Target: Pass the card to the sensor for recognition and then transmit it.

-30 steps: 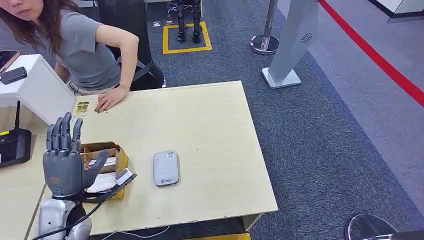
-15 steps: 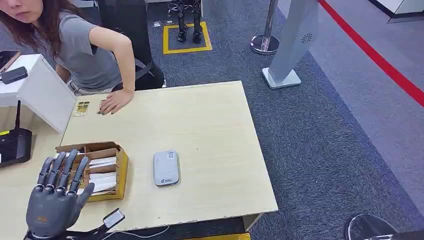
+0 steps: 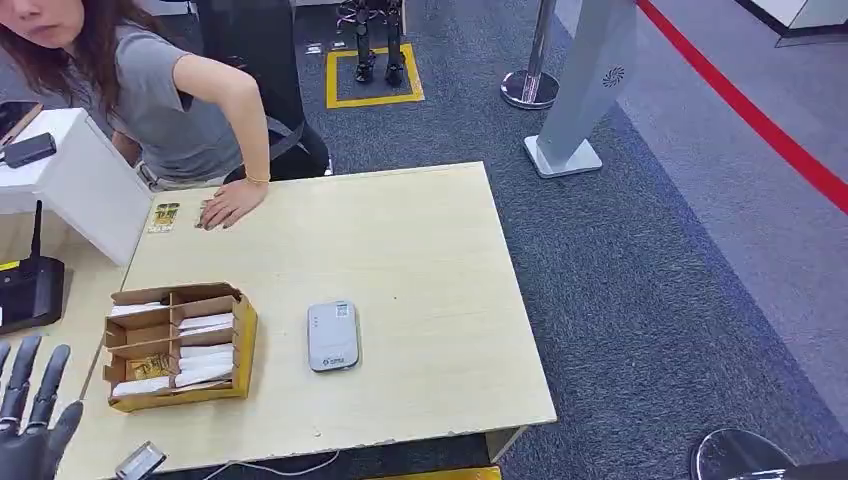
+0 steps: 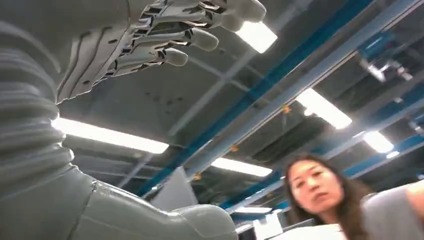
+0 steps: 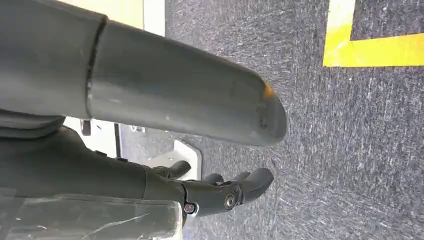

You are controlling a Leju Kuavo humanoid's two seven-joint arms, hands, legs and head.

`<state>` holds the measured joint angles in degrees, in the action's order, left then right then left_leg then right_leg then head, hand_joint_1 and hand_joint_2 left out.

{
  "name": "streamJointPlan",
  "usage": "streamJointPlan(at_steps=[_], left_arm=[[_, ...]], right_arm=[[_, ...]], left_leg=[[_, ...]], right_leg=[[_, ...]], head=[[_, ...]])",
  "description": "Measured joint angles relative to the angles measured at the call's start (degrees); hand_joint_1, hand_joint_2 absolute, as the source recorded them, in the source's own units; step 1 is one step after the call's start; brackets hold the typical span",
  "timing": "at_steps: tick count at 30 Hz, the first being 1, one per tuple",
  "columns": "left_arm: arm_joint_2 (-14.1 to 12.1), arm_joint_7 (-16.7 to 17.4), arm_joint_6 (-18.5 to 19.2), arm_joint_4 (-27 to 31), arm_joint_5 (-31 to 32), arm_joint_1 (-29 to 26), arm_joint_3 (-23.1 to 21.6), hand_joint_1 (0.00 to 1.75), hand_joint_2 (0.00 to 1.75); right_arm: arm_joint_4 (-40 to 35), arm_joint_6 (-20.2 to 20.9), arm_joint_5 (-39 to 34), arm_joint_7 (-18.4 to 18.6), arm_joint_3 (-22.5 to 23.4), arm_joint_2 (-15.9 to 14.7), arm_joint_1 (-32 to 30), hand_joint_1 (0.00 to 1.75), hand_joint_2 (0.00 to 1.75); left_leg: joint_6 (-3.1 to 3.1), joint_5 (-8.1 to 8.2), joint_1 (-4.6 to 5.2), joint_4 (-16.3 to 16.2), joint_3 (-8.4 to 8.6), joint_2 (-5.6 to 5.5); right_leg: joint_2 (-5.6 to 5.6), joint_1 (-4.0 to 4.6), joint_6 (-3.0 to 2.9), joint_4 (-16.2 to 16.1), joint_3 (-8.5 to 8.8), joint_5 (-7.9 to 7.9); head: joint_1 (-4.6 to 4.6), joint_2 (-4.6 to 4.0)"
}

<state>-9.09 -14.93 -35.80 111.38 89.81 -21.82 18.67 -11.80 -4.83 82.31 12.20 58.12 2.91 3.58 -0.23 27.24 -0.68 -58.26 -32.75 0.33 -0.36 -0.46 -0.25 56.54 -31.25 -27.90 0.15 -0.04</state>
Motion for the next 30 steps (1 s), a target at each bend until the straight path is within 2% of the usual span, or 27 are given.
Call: streamJointPlan(at_steps=[4, 6, 7, 10, 12, 16, 20, 25, 30], left_arm=[[1.0, 1.4, 1.2, 0.2, 0.0, -1.0, 2.5, 0.0, 1.75], [0.7, 4.4, 3.1, 0.1, 0.0, -1.8, 3.0, 0.0, 1.75], [-0.1, 7.7, 4.3, -0.2, 0.0, -2.3, 2.8, 0.0, 1.75], [-4.9, 22.1, 7.8, -2.0, 0.2, -2.6, -1.3, 0.0, 1.75], [-6.8, 26.6, 9.0, -4.4, 0.0, -1.6, -6.3, 0.0, 1.75], [-8.4, 28.2, 10.4, -10.5, -2.1, 1.0, -15.1, 0.0, 1.75], [-9.2, 28.9, 11.2, -16.2, -3.1, 3.4, -20.4, 0.0, 1.75], [-9.7, 29.0, 11.1, -20.7, -4.8, 5.4, -24.1, 0.0, 1.75], [-9.8, 29.0, 11.0, -22.9, -5.1, 6.7, -26.0, 0.0, 1.75]], right_arm=[[0.0, -0.2, 0.0, 0.2, 0.2, 0.1, 0.0, 0.0, 0.0], [0.0, -0.2, 0.2, 0.5, 0.3, 0.1, 0.0, 0.0, 0.0], [0.0, -0.2, 0.4, 0.5, 0.3, 0.1, 0.0, 0.0, 0.0], [0.0, -0.2, 0.8, 0.6, 0.4, 0.1, 0.1, 0.0, 0.0], [0.0, -0.2, 1.2, 0.4, 0.4, 0.1, 0.1, 0.0, 0.0], [0.0, -0.1, 1.6, 0.1, 0.4, 0.1, 0.2, 0.0, 0.0], [0.0, 0.0, 1.9, -0.1, 0.4, 0.1, 0.2, 0.0, 0.0], [0.0, 0.2, 2.4, 0.0, 0.4, 0.1, 0.2, 0.0, 0.0], [0.0, 0.2, 2.4, 0.0, 0.4, 0.1, 0.2, 0.0, 0.0]], left_leg=[[0.0, 0.0, -0.01, 0.0, 0.01, 0.0], [0.0, 0.0, -0.01, 0.0, 0.01, 0.0], [0.0, 0.0, -0.03, 0.0, 0.02, 0.0], [0.0, 0.0, -0.04, 0.0, 0.02, -0.03], [0.0, 0.0, -0.02, 0.0, 0.02, -0.04], [0.0, -0.01, 0.01, 0.0, 0.02, -0.01], [0.02, -0.01, 0.03, 0.0, 0.02, -0.01], [0.02, -0.01, 0.03, 0.0, 0.01, -0.03], [0.02, -0.01, 0.01, 0.0, 0.0, -0.02]], right_leg=[[0.01, 0.0, 0.0, 0.0, 0.0, 0.0], [0.01, 0.0, 0.0, 0.0, -0.02, 0.0], [0.0, 0.0, 0.0, 0.0, -0.12, 0.0], [-0.05, 0.0, 0.0, 0.0, -0.13, -0.01], [-0.07, 0.01, 0.01, 0.0, -0.09, -0.01], [-0.03, 0.0, 0.01, 0.0, 0.0, 0.03], [-0.03, -0.03, 0.04, 0.0, 0.01, 0.05], [-0.03, -0.03, 0.06, 0.0, -0.01, 0.05], [-0.02, -0.03, 0.05, 0.0, -0.02, 0.04]], head=[[0.02, 0.0], [0.0, 0.0], [0.0, 0.0], [-0.02, 0.02], [-0.02, 0.02], [0.02, 0.02], [0.04, 0.0], [0.02, 0.0], [0.04, 0.02]])
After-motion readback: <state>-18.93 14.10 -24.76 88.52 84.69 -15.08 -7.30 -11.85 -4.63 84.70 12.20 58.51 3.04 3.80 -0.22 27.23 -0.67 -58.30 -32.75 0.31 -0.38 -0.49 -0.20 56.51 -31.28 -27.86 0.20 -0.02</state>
